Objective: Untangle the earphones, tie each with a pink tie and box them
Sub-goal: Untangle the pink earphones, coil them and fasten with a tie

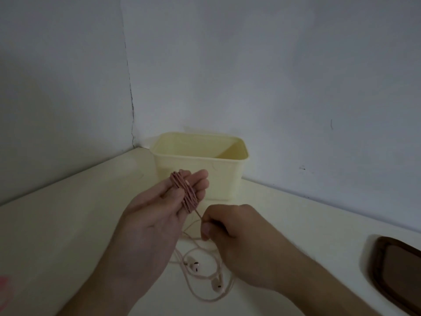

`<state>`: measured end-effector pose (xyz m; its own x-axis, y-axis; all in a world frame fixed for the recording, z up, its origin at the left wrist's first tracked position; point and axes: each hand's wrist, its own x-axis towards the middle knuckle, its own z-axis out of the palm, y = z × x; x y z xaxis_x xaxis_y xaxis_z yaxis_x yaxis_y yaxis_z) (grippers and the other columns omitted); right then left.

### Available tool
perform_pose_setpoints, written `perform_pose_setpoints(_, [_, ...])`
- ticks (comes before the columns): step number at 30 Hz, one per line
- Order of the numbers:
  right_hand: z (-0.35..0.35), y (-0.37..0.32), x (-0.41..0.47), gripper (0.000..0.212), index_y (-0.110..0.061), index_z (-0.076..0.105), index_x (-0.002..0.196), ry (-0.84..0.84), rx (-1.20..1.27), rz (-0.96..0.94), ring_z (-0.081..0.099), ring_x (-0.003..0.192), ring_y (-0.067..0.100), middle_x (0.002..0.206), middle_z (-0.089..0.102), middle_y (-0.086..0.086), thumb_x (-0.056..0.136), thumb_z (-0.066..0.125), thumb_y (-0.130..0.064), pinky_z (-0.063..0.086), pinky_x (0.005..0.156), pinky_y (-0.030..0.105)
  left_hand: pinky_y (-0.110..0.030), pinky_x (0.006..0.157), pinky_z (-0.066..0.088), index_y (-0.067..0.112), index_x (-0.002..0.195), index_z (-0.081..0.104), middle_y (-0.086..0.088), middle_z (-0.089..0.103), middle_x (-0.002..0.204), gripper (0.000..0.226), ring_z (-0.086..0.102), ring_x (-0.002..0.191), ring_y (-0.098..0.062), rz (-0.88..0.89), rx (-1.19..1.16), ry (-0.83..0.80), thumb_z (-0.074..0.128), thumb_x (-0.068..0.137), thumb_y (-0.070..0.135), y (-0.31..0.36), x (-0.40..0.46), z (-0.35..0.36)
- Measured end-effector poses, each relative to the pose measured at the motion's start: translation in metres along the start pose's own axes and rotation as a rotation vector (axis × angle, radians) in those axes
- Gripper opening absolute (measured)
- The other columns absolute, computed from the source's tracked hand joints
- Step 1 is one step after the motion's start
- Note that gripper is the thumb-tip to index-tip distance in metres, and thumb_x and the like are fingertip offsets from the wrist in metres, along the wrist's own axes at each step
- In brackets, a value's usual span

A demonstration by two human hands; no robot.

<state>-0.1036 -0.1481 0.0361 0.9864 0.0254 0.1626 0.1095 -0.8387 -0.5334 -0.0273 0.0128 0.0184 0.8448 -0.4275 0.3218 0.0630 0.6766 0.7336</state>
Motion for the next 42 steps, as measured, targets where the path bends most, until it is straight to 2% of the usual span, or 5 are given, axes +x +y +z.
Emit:
perform_pose_setpoints(7, [-0.029,-0.01,-0.006,0.02,-0.024,0.068,0.081,0.097,0.036,-0.055,0.057,0.062,0.0,0.062,0.06,-0.022,0.101,0.065,-0.025,0.04,0.057,0.015,-0.022,0.082,0.051,0.015,0.099,0.074,0.0,0.078,0.09,0.032,0.071,0.087,-0.013,-0.019,0.769,-0.133,0.054,0.099,0.039,-0.016,-0.007,-0.006])
perform_pose_setpoints(13, [-0.047,-0.003,-0.007,0.028,-0.018,0.071,0.076,0.181,0.227,0.061,0.044,0.041,0.007,0.051,0.049,-0.008,0.099,0.07,-0.034,0.043,0.043,0.023,-0.028,0.063,0.049,-0.006,0.079,0.071,-0.017,0.052,0.049,0.047,0.048,0.053,-0.026,-0.216,0.342,-0.187,0.057,0.095,0.036,-0.008,-0.013,0.002])
perform_pose_setpoints(19, [-0.022,0.002,-0.001,0.027,-0.026,0.066,0.079,0.108,0.107,0.056,0.056,0.056,0.001,0.067,0.063,-0.012,0.105,0.058,-0.023,0.042,0.057,0.014,-0.034,0.094,0.057,-0.015,0.124,0.065,-0.026,0.068,0.12,0.045,0.069,0.111,-0.033,-0.13,-0.172,-0.262,0.069,0.088,0.011,0.001,-0.006,-0.002])
perform_pose_setpoints(32, [-0.033,-0.01,-0.008,0.019,-0.025,0.069,0.08,0.109,-0.046,-0.065,0.057,0.062,0.006,0.064,0.062,-0.015,0.097,0.069,-0.032,0.04,0.056,0.021,-0.019,0.083,0.051,0.029,0.101,0.075,0.004,0.079,0.097,0.025,0.072,0.095,-0.007,-0.009,0.774,-0.133,0.052,0.096,0.035,-0.017,-0.011,0.002])
perform_pose_setpoints(42, [-0.046,0.005,-0.005,0.028,-0.03,0.072,0.083,0.107,0.105,0.022,0.055,0.063,0.001,0.074,0.066,-0.011,0.106,0.058,-0.023,0.042,0.061,0.014,-0.023,0.055,0.044,-0.006,0.08,0.069,-0.011,0.046,0.051,0.033,0.042,0.048,-0.021,-0.217,0.221,-0.177,0.066,0.091,0.025,-0.004,-0.011,0.0])
